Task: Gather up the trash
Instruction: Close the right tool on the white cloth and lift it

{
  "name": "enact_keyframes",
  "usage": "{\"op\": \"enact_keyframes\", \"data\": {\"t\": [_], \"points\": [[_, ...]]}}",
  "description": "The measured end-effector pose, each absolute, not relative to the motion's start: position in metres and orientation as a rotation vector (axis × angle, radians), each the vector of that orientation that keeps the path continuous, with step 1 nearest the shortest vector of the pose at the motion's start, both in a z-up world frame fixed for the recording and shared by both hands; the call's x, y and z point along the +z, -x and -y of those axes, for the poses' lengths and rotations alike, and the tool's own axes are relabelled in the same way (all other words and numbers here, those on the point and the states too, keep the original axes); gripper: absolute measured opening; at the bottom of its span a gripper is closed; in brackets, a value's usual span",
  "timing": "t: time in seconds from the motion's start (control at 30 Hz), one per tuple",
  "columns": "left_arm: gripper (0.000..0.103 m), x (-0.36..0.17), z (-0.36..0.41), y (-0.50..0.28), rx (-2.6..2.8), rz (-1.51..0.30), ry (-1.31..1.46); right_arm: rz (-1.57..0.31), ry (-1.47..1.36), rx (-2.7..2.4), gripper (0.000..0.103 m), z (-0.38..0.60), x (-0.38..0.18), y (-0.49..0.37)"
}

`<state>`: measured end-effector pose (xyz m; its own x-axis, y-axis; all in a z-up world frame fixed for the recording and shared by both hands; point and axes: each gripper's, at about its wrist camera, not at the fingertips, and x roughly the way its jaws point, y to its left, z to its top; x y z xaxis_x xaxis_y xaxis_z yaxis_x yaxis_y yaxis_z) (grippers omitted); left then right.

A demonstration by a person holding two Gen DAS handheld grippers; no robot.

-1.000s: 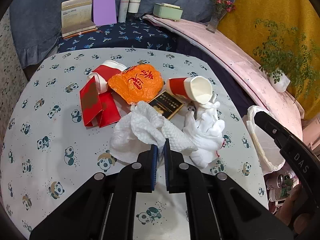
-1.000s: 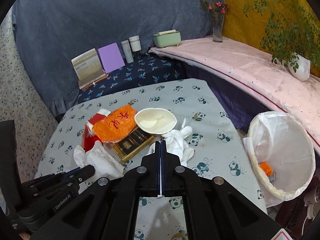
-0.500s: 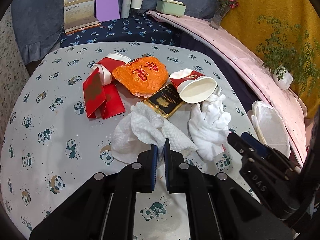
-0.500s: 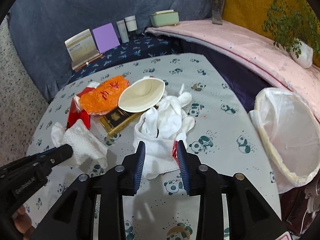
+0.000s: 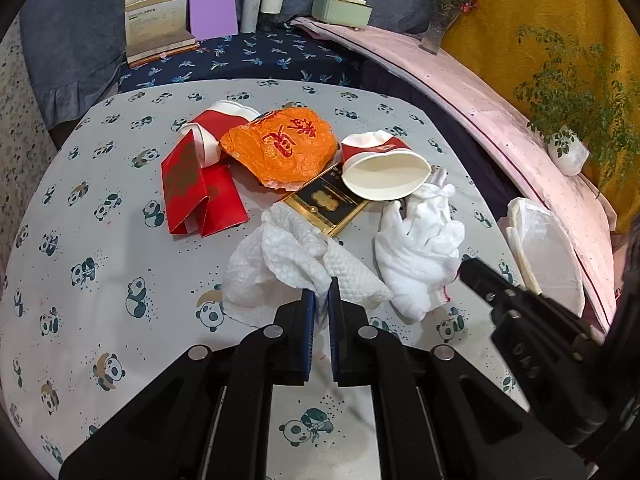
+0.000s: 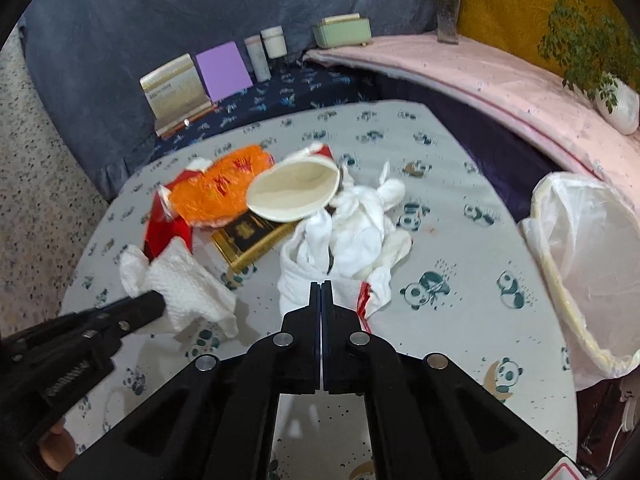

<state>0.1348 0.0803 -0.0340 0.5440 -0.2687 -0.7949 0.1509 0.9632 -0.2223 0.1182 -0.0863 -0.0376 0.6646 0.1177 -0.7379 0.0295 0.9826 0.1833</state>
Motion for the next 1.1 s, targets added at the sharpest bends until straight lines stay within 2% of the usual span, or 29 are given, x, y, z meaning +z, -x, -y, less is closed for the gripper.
{"op": "enact_keyframes", "data": {"t": [0.2,0.3,0.37,0.47,0.6,0.63,0.7,0.73,0.83,1.1], "points": [[0.006,-0.022,-0.076,-0.126,-0.258,-0.941,0.127,-0.794,-0.192,0.033,0.001,0.096,-0.009,-0.112],[0.006,-0.022,-0.078,-0.124,-0.255,-0.937,0.126,-0.81,-0.187,0.016,0.016,0.1,-0.018,-0.115],[0.006,-0.024,-0.08,-0.125,-0.25,-0.943,0.129,-0.825,-0.184,0.012,0.031,0.099,-0.027,-0.118],[0.006,-0.027,-0.084,-0.128,-0.242,-0.95,0.127,-0.856,-0.186,0.008,0.036,0.098,-0.043,-0.125],[0.006,-0.034,-0.087,-0.135,-0.231,-0.964,0.129,-0.906,-0.192,0.024,0.036,0.092,-0.066,-0.137],[0.006,-0.035,-0.088,-0.136,-0.228,-0.966,0.128,-0.916,-0.193,0.03,0.032,0.091,-0.07,-0.138],[0.006,-0.037,-0.089,-0.139,-0.226,-0.971,0.131,-0.933,-0.201,0.05,0.012,0.088,-0.076,-0.14],[0.006,-0.038,-0.089,-0.139,-0.225,-0.972,0.131,-0.936,-0.205,0.061,0.008,0.086,-0.075,-0.14],[0.006,-0.037,-0.088,-0.139,-0.226,-0.968,0.129,-0.892,-0.206,0.082,0.007,0.084,-0.06,-0.135],[0.006,-0.016,-0.074,-0.131,-0.258,-0.925,0.115,-0.706,-0.234,0.112,0.007,0.098,0.023,-0.116]]}}
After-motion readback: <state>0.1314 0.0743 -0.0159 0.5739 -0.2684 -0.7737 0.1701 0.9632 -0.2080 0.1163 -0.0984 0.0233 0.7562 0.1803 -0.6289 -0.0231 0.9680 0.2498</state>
